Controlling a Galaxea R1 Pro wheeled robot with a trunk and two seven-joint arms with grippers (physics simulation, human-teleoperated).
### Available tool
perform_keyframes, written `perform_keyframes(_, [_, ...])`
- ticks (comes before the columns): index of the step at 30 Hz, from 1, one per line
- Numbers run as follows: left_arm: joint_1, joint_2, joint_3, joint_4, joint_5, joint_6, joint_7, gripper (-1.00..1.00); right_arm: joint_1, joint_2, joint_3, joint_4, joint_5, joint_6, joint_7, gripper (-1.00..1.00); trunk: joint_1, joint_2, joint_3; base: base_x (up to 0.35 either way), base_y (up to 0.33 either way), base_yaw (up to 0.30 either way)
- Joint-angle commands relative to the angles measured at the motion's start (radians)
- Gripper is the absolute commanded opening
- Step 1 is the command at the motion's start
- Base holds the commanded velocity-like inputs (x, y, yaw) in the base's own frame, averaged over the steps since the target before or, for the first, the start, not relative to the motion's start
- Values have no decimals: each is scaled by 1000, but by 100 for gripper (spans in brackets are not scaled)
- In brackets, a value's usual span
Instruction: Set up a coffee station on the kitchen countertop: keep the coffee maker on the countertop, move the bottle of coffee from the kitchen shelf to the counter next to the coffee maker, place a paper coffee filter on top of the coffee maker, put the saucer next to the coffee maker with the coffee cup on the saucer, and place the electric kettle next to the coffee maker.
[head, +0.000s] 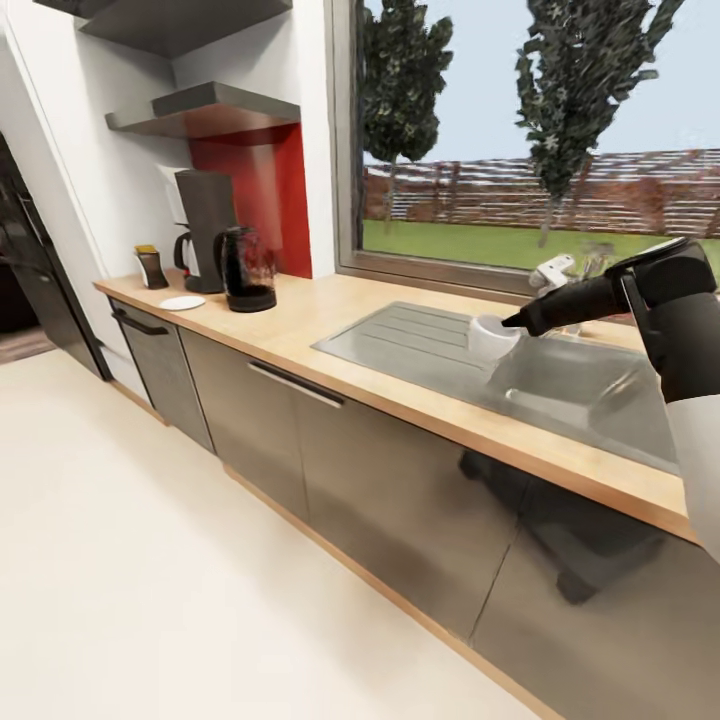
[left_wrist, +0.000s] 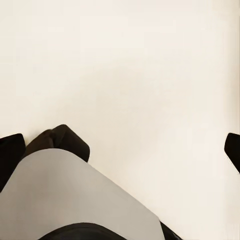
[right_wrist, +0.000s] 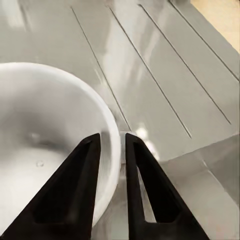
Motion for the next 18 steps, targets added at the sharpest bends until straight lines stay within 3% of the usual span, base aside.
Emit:
perform_keyframes(1, [-1,0,8,2,-7,-3,-4,100,-1,-1,1,-1,9,6,9,-100,0,0,-1,125,309,232])
perform_keyframes(18, [-1,0,8,2,-7,-2,-4,100,-1,-1,1,-1,9,6,9,-100,0,0,-1,172,308,266])
